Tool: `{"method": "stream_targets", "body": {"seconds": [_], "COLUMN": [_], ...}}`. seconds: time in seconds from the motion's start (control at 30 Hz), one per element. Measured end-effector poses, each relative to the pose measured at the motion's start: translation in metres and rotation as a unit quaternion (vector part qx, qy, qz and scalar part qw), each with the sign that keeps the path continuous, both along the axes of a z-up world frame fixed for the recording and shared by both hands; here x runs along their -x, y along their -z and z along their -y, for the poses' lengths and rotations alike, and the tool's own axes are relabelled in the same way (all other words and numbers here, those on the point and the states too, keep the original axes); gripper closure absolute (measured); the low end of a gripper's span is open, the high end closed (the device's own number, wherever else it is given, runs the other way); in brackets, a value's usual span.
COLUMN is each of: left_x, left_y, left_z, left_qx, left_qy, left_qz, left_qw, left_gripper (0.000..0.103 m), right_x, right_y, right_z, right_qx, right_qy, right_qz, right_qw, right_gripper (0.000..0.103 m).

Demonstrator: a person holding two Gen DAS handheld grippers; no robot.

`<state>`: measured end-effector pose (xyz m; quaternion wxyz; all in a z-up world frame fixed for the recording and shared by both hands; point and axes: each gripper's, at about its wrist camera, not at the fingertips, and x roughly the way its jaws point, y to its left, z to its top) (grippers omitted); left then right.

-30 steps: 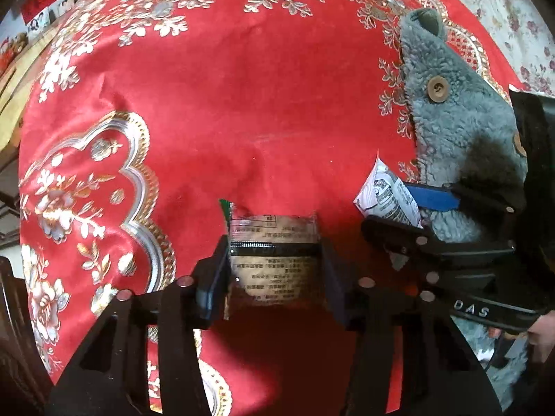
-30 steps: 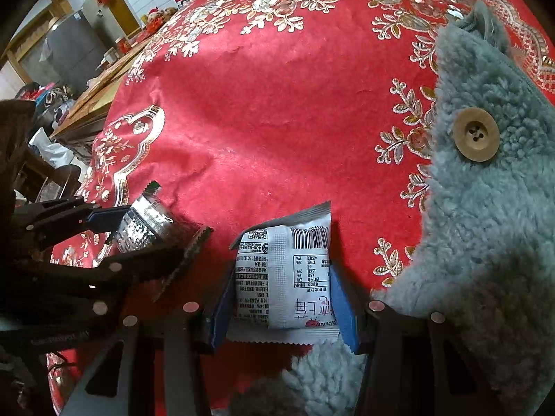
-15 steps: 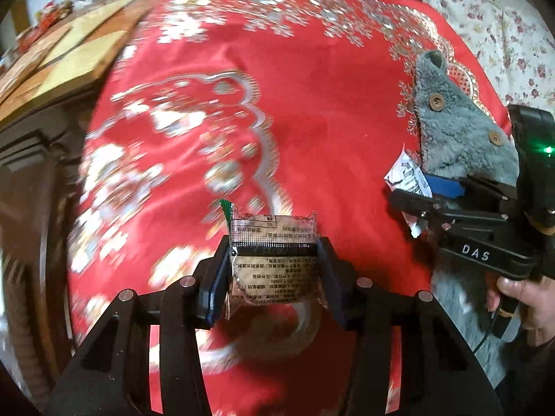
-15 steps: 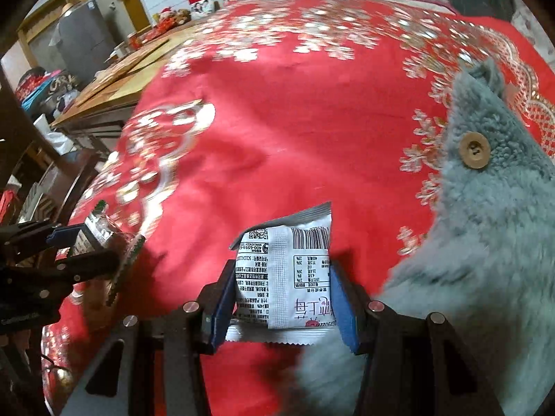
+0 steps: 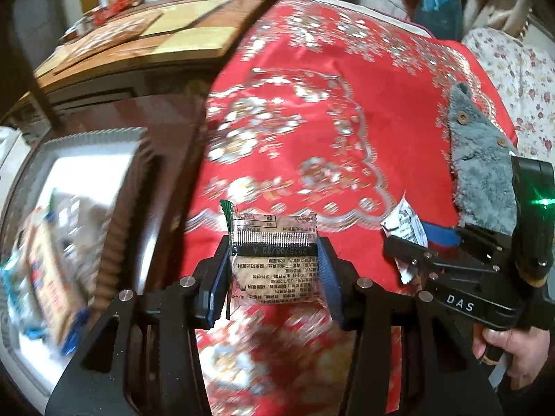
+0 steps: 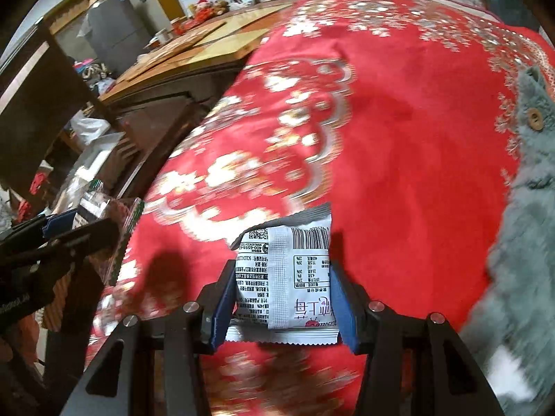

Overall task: Organize snacks
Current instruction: 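Carry the brown cake and silver sachet over the white tray and lower them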

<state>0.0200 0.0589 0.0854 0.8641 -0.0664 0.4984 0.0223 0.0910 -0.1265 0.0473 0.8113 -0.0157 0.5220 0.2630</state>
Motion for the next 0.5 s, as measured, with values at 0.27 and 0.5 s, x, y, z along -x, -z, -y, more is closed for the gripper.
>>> {"method": "stream_targets", "body": {"seconds": [0.27, 0.5], "left_x": [0.044, 0.069], "left_y": [-0.013, -0.024], "left_z": [-0.038, -0.061], "left_qx": [0.003, -0.003], "left_qy": [-0.039, -0.062], "left_qz": [0.018, 0.036], "left_qw": [0.9991, 0.9974], "left_gripper": [0.056, 0.056], "right_x": [0.041, 0.066], "right_y": [-0.011, -0.027], "right_z": [-0.038, -0.065], "right_qx": [-0.014, -0.013], "right_qy": [-0.017, -0.036], "right_qz": [0.000, 0.009], "right_qw": [1.000, 0.999], "right_gripper": [0.054, 0.054]}}
